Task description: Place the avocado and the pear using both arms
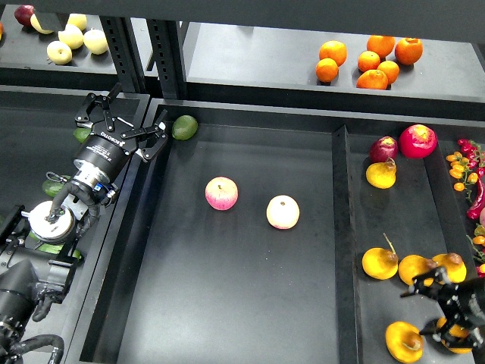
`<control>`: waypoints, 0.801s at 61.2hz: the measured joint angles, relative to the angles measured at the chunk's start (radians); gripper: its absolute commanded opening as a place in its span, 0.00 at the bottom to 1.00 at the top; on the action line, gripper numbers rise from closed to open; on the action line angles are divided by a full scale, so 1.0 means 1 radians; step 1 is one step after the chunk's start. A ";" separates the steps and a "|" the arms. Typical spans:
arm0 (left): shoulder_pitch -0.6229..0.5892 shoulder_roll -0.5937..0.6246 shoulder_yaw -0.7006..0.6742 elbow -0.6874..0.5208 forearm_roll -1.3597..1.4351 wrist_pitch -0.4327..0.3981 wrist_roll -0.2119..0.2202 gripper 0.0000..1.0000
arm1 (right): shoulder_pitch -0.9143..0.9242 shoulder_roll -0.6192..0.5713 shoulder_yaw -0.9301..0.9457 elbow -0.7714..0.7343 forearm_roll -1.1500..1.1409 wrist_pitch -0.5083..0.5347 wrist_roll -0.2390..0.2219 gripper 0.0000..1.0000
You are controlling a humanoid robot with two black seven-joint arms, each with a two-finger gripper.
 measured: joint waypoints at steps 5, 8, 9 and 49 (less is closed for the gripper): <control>0.000 0.000 0.000 0.001 0.000 0.000 0.000 0.99 | -0.001 -0.016 0.039 0.002 0.033 0.000 0.000 0.77; -0.001 0.000 0.000 0.002 0.000 0.000 0.000 0.99 | -0.001 -0.021 0.067 0.002 0.063 0.000 0.000 0.77; -0.001 0.000 0.000 0.002 0.000 0.000 0.000 0.99 | -0.001 -0.021 0.076 0.002 0.074 0.000 0.000 0.77; -0.006 0.000 -0.014 -0.006 -0.002 0.000 -0.005 0.99 | -0.138 0.371 0.846 -0.145 0.206 0.000 0.000 0.90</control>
